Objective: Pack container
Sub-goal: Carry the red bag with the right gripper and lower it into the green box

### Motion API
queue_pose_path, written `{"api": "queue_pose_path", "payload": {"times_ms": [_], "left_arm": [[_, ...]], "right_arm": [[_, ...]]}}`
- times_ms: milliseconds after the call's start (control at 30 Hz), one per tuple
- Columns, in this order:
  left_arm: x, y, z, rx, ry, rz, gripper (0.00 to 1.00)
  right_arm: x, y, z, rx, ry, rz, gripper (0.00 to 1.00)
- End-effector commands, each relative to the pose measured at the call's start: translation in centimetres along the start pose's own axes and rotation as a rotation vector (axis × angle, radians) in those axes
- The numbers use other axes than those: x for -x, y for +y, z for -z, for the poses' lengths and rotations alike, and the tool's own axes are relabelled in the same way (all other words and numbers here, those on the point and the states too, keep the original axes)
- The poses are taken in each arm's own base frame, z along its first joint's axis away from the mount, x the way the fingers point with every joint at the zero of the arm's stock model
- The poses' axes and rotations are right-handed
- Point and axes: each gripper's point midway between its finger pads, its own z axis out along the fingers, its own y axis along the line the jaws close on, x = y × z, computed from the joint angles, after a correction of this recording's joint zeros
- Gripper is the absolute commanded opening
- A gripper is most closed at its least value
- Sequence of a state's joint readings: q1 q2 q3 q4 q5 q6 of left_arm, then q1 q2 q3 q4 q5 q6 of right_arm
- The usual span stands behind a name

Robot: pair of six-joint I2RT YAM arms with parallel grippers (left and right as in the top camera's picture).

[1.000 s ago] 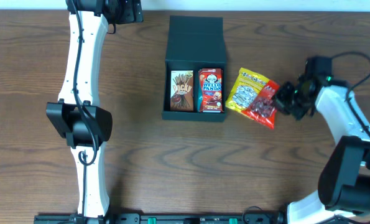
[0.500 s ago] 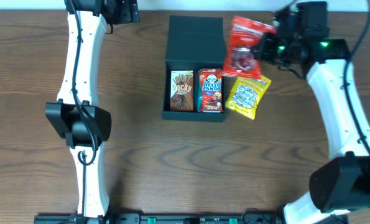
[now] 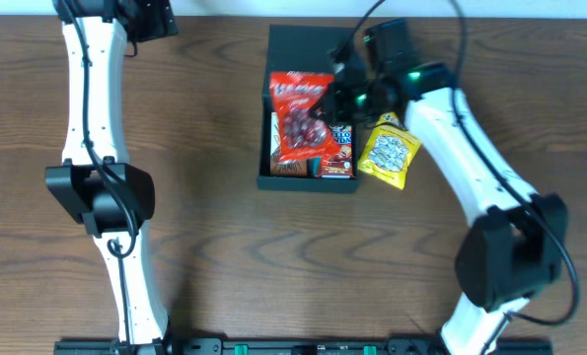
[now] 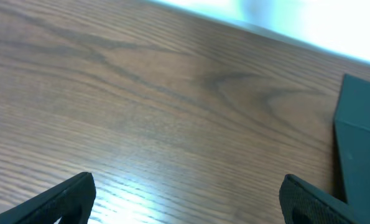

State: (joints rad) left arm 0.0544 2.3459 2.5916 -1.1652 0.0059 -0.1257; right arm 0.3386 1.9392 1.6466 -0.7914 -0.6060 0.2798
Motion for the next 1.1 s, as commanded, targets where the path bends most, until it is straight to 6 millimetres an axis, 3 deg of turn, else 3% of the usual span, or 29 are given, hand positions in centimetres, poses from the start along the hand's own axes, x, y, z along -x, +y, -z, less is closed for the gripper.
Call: {"api": "queue_pose_path", "payload": {"times_ms": [0, 133, 367, 1067], "left_arm": [[0.3, 0.5, 0.6, 0.014, -0.01, -0.01, 0.95], [0.3, 0.5, 0.6, 0.014, -0.009, -0.009, 0.95], [0.3, 0.5, 0.6, 0.013, -0.009, -0.008, 0.95], [0.3, 0.3, 0.6, 0.006, -0.008, -0.002, 0.95]], "right_arm": [[-0.9, 1.3, -1.7, 0.051, 0.053, 0.012, 0.01], [-1.5, 0.3, -3.0, 0.02, 0.083, -0.061, 0.01], [-2.1, -1.5, -3.3, -0.097, 0.088, -0.139, 0.01], [-2.1, -1.8, -5.4, -0.105, 0.09, -0.172, 0.01]]}}
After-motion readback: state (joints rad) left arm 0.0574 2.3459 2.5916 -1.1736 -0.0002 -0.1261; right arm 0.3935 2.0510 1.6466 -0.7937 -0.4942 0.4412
